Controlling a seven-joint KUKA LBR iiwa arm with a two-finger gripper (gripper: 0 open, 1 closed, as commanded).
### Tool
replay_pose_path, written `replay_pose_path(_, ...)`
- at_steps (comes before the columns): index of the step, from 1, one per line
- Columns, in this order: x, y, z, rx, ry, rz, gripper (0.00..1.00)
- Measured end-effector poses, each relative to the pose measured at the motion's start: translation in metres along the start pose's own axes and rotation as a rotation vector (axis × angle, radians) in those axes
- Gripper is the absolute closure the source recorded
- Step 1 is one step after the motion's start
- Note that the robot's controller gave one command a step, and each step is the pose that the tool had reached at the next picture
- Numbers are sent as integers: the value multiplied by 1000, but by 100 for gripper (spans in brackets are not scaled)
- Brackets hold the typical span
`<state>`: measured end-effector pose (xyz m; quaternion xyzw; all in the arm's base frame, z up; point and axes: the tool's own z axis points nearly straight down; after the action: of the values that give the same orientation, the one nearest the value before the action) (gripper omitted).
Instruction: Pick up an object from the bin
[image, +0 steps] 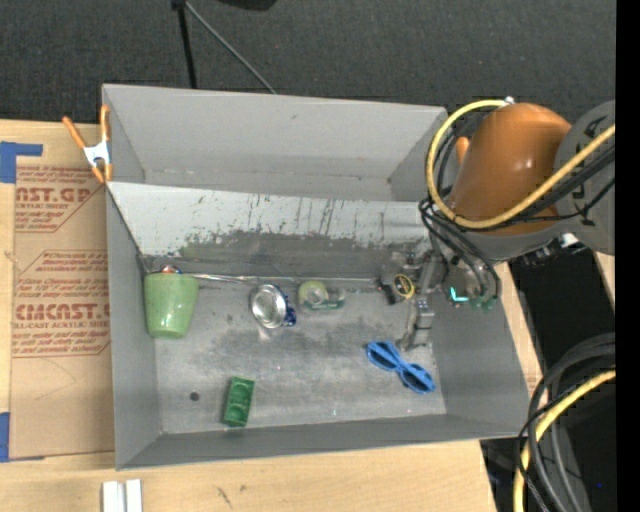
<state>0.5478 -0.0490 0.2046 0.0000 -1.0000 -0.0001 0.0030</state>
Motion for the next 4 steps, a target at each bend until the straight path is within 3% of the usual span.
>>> replay_pose_path(1, 37, -24, 117, 0, 3, -3, 0)
replay_pose_path(2, 23, -41, 136, -1, -7, 81, 0)
replay_pose_path(3, 23, -41, 135, 0, -9, 80, 100)
replay_pose_path(4, -12, -36, 109, 0, -12, 73, 100)
